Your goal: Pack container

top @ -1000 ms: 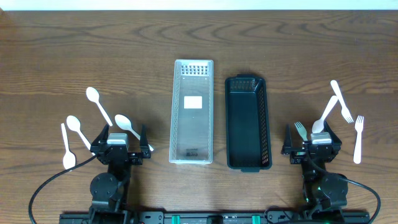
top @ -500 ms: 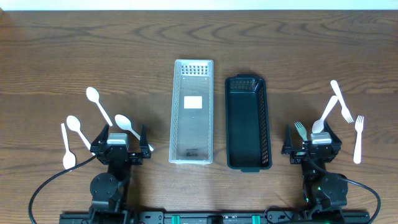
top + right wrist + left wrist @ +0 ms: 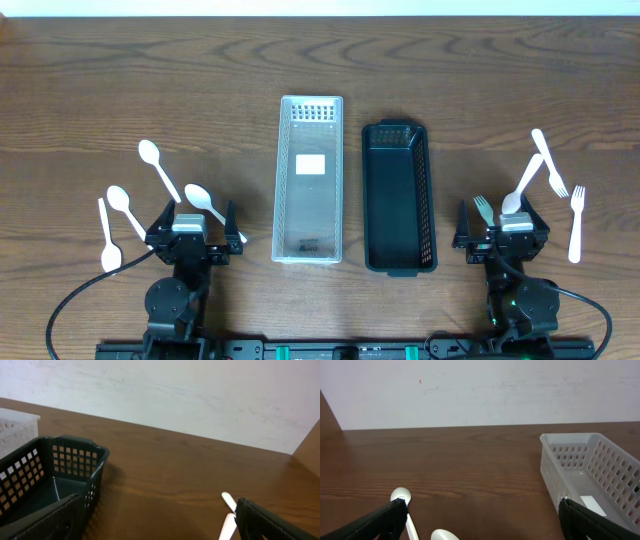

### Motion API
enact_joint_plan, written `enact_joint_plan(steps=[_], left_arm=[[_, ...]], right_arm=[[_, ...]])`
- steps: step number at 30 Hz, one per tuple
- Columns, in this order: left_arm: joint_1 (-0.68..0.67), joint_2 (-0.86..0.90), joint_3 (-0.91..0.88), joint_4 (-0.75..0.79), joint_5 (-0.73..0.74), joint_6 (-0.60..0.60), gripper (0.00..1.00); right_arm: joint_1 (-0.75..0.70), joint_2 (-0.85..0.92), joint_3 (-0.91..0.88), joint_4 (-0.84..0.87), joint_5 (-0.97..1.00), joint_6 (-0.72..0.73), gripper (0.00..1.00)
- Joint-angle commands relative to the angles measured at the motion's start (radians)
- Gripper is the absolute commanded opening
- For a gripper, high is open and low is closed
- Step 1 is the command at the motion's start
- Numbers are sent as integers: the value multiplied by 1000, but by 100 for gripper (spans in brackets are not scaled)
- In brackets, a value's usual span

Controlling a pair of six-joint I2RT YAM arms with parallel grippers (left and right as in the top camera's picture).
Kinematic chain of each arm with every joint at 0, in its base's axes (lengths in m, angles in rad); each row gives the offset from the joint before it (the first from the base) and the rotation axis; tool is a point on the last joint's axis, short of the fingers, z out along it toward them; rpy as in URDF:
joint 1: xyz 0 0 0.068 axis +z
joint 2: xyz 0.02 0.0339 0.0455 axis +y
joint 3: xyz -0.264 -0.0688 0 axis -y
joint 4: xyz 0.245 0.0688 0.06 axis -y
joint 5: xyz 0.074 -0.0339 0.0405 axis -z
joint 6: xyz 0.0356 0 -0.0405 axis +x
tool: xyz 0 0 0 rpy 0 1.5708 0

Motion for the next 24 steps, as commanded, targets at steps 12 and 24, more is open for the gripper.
enact_joint_plan(steps=[12,24], left_arm=[[2,6,-19,-41,-4,-150,98],[2,470,563,-492,-58,-245,98]], right_arm=[[-12,26,-3,-13,-79,247,99],[-62,487,459,-263,-94,243,99]])
